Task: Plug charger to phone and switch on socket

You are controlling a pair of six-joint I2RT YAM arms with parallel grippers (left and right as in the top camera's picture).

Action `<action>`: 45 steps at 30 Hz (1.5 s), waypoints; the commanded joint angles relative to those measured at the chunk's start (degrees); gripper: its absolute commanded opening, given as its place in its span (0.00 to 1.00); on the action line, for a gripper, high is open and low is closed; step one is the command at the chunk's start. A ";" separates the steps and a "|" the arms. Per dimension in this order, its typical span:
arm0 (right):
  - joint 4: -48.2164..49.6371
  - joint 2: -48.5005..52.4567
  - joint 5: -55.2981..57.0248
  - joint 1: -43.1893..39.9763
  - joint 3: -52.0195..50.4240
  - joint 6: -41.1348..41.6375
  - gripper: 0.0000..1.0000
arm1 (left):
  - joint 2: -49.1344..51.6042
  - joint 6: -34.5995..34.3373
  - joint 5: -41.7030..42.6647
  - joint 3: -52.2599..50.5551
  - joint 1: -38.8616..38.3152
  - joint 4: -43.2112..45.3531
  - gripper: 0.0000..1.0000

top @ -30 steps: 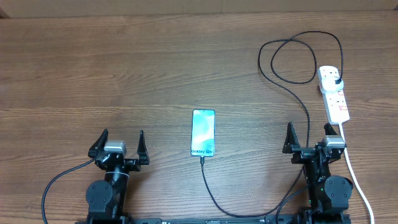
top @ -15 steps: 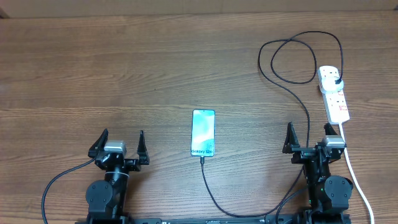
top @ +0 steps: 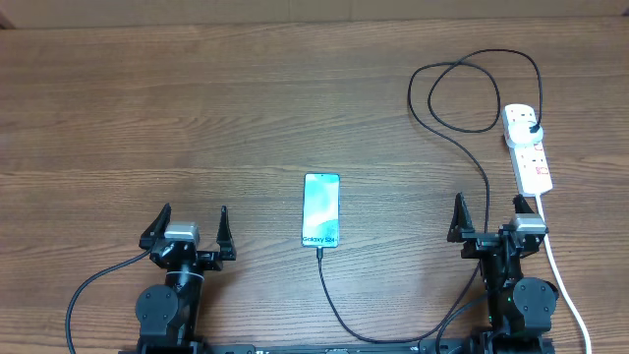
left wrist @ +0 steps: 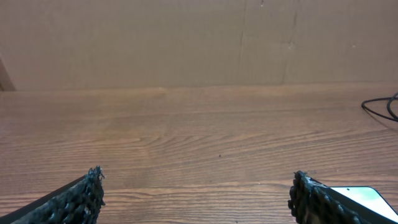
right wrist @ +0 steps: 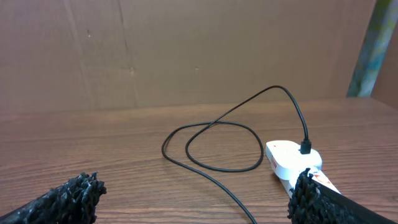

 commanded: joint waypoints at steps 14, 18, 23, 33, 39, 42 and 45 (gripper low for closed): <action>0.20 -0.48 -0.35 0.98 -0.61 -0.28 1.00 | -0.59 1.09 0.61 -0.20 -0.26 -0.07 1.00; 0.20 -0.48 -0.35 0.98 -0.61 -0.28 1.00 | -0.59 1.09 0.61 -0.20 -0.26 -0.07 1.00; 0.20 -0.48 -0.35 0.98 -0.61 -0.28 1.00 | -0.59 1.09 0.61 -0.20 -0.26 -0.07 1.00; 0.20 -0.48 -0.35 0.98 -0.61 -0.28 1.00 | -0.59 1.09 0.61 -0.20 -0.26 -0.07 0.99; 0.20 -0.48 -0.35 0.98 -0.61 -0.28 1.00 | -0.59 1.09 0.61 -0.20 -0.26 -0.07 0.99; 0.20 -0.48 -0.35 0.98 -0.61 -0.28 1.00 | -0.59 1.09 0.61 -0.20 -0.26 -0.07 1.00; 0.20 -0.48 -0.35 0.98 -0.61 -0.26 1.00 | -0.59 1.09 0.61 -0.20 -0.26 -0.07 1.00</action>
